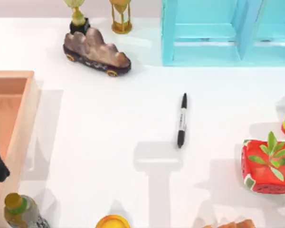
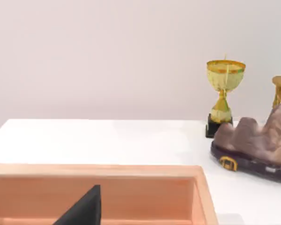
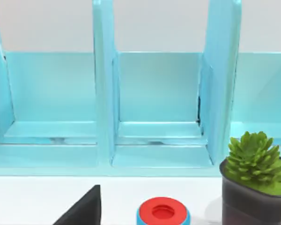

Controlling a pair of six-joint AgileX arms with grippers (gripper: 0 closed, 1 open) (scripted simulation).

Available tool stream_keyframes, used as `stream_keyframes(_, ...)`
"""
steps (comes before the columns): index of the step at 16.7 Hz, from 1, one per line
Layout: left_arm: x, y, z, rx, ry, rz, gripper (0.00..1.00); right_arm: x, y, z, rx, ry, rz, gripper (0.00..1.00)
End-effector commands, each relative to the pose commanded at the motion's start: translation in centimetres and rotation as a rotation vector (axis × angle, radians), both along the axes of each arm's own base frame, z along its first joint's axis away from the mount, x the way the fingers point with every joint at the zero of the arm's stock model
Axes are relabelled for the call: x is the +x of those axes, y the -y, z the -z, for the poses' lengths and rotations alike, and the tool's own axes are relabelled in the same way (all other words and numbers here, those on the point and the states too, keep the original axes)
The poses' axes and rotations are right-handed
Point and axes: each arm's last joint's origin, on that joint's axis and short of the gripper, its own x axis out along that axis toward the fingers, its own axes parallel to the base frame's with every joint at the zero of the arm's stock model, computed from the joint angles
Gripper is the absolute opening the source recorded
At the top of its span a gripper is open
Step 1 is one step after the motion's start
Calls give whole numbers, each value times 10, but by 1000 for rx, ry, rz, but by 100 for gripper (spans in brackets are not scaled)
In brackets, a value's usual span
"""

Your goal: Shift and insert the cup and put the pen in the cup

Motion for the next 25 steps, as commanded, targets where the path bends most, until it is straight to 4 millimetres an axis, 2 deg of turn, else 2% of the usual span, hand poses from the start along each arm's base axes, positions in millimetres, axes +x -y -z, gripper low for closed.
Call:
stream_keyframes(3,0,0,-2,2,-10,-2,100,0,0,0,0,0,0,100)
stream_keyframes(5,0,-1,-11,11,-58,-12,100,0,0,0,0,0,0,100)
stream_keyframes(8,5,-4,-39,32,-192,-30,100,0,0,0,0,0,0,100)
stream_keyframes(10,15,-7,-61,48,-329,-41,100,0,0,0,0,0,0,100)
stream_keyframes(13,45,-13,-88,64,-602,-49,100,0,0,0,0,0,0,100)
stream_keyframes(16,89,-24,-101,67,-907,-45,100,0,0,0,0,0,0,100)
stream_keyframes(20,146,-41,-102,54,-1247,-25,100,0,0,0,0,0,0,100)
stream_keyframes(25,199,-62,-93,29,-1502,5,100,0,0,0,0,0,0,100)
